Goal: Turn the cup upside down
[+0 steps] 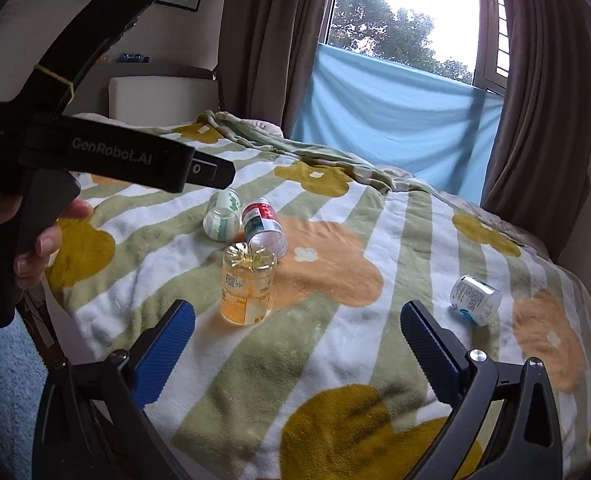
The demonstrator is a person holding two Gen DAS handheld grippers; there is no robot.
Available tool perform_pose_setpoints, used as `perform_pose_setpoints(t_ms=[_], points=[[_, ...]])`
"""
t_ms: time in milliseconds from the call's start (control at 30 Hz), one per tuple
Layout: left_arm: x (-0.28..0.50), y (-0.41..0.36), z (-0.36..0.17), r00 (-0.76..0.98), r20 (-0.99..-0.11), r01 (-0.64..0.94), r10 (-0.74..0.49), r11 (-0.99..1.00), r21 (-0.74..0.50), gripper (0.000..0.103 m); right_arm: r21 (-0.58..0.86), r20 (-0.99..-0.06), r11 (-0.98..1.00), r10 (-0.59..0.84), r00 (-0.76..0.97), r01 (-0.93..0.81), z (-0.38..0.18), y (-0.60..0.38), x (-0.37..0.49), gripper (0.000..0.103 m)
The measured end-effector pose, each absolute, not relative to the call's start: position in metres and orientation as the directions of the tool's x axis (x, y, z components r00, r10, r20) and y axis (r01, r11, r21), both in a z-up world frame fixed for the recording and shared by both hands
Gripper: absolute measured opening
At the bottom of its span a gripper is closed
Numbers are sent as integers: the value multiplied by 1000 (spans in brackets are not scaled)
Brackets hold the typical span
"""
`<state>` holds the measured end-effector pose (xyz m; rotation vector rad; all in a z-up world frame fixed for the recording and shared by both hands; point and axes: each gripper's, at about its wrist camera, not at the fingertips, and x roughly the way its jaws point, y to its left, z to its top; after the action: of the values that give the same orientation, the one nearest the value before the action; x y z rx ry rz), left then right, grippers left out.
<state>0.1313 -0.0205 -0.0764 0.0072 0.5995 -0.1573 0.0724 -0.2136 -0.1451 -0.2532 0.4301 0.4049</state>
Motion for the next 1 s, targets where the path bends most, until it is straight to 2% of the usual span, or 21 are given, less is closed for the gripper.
perform_pose_setpoints(t_ms=[200,400,633,867,1000], points=[[84,10,-19,876,-459,144,-150,988,-47,103,-97,-351,941,272,896,-324,-73,-203,53,103],[41,31,6,930,-357,99,-81,995,32,103,10,-303,978,199,932,-206,-26,-206,40,103],[15,47,5,949,-306,69,-70,998,-14,103,20,-277,994,109,955,-108,-20,-203,26,103],[14,48,-3,948,-308,62,-73,997,-46,103,27,-270,996,88,959,-83,-23,-207,22,103],[14,42,-1,951,-303,52,-55,998,-17,103,21,-272,997,83,959,-80,-24,-207,21,103]])
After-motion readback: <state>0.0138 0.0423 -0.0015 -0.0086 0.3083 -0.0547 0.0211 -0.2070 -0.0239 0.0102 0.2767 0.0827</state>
